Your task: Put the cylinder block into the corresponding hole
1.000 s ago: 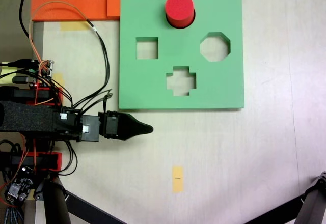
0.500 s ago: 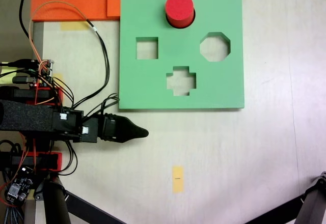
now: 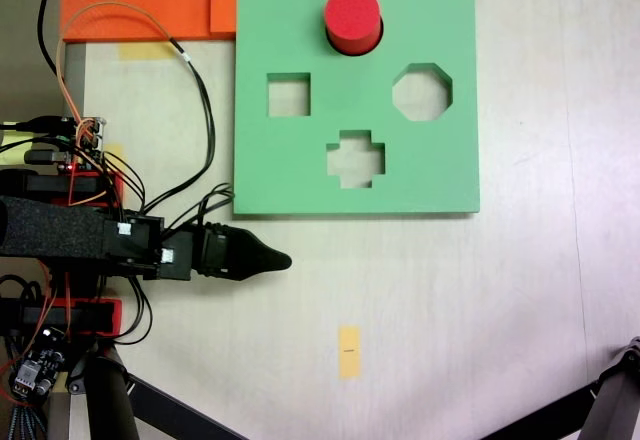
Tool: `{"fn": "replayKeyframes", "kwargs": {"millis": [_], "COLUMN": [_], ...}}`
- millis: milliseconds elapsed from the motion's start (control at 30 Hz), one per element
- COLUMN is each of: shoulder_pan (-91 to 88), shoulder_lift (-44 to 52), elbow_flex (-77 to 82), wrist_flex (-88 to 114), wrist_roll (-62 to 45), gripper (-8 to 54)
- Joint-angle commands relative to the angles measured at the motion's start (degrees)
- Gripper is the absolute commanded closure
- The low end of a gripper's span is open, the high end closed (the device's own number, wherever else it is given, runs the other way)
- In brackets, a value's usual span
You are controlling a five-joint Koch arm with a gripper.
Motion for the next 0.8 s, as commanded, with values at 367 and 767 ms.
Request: {"fn": "replayKeyframes", "kwargs": {"millis": [367,767], "shoulder_pan": [4.1,7.1], "shoulder_lift": [4.2,4.1], "elbow_flex": [4.2,4.2], "wrist_flex": [1.9,1.9], "wrist_roll": [0.8,0.8], "gripper": [10.8,10.8]}}
